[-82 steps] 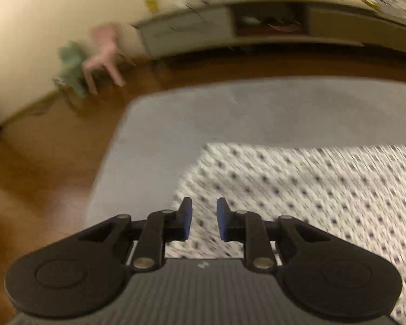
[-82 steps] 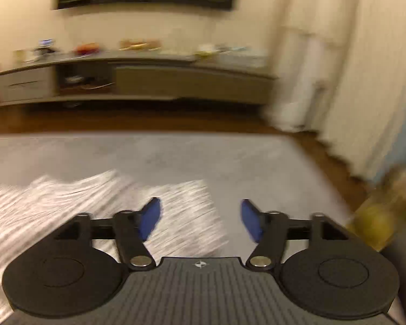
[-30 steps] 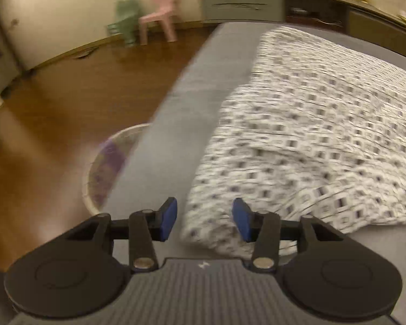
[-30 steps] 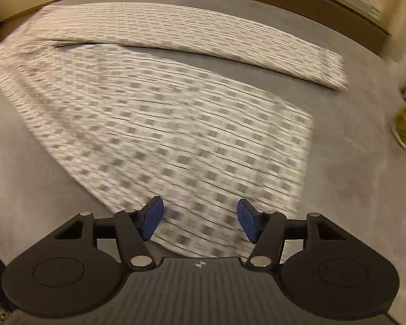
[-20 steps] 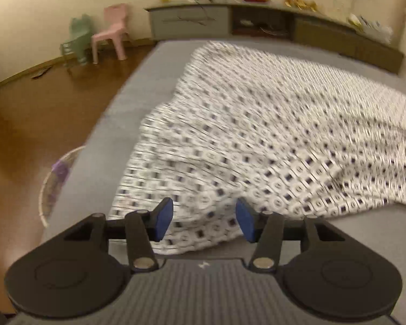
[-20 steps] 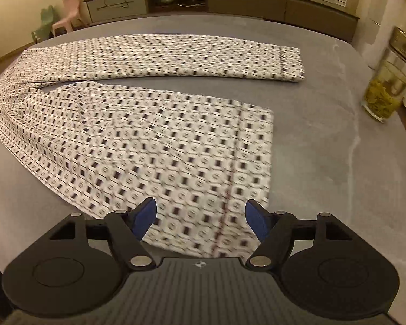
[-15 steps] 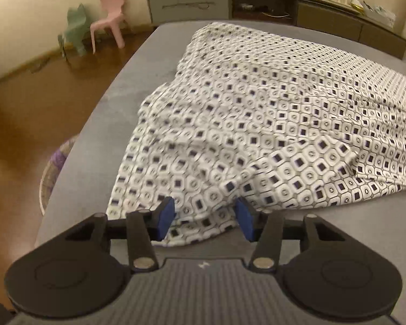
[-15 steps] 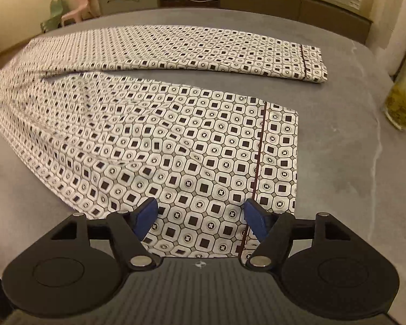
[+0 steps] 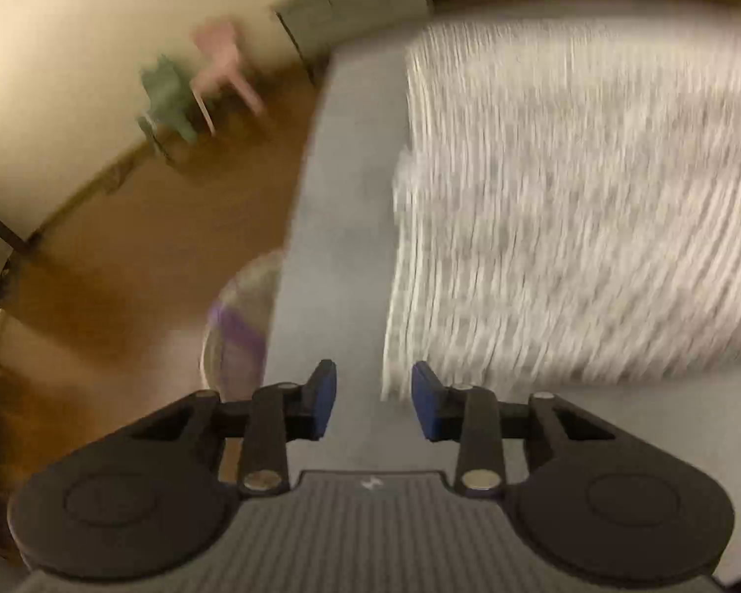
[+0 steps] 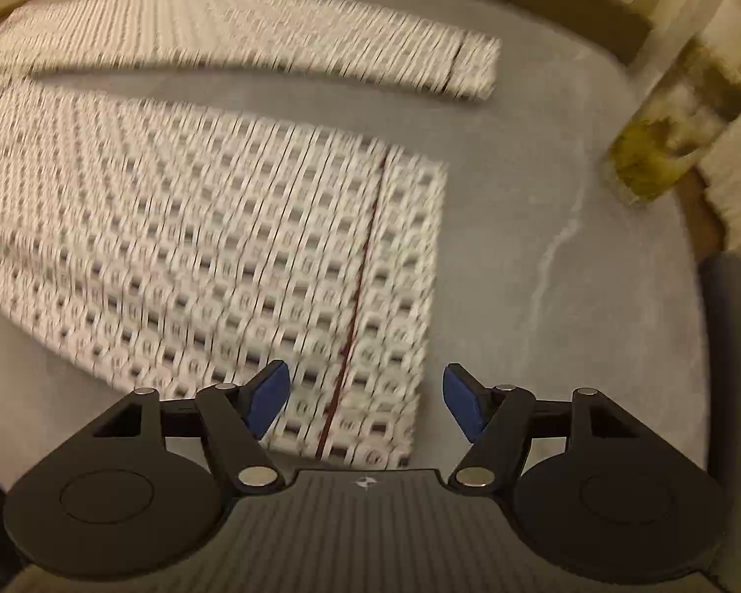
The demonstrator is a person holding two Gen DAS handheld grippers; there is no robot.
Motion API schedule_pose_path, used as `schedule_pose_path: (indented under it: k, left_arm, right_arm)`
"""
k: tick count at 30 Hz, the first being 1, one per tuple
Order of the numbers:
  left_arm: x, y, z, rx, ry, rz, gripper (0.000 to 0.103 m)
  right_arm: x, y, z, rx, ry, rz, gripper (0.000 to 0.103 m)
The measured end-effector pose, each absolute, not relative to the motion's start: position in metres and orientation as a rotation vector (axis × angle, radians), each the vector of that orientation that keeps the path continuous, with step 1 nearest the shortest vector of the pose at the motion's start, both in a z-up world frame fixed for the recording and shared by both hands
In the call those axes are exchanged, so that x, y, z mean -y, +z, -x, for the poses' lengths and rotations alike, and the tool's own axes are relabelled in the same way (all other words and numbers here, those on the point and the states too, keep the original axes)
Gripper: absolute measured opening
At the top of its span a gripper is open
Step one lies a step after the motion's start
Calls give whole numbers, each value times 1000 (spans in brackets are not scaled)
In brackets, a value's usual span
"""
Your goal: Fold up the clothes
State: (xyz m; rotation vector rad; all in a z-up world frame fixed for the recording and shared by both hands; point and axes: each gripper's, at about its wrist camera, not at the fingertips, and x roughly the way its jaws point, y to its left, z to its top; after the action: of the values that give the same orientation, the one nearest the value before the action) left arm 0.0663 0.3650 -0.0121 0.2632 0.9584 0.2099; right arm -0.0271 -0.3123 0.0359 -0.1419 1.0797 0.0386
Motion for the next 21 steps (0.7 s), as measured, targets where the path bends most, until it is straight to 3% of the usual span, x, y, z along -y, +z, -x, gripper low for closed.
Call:
schedule_pose_path:
  k: [3, 6, 13, 21]
  left_arm:
    - [-331, 1, -94, -893, 115, -180, 38]
    - [-289, -21, -135, -922, 49, -189, 39]
    - [-244, -56, -194, -957, 74, -234, 36]
    - [-203, -87, -256, -994, 117, -263, 35]
  right_arm:
    - [294, 54, 15, -966, 41, 50, 74]
    - [265, 53, -9, -914, 48, 17, 74]
    - [231, 3, -49, -967, 22, 13, 74]
    - [247, -4, -88, -893, -14, 1, 74]
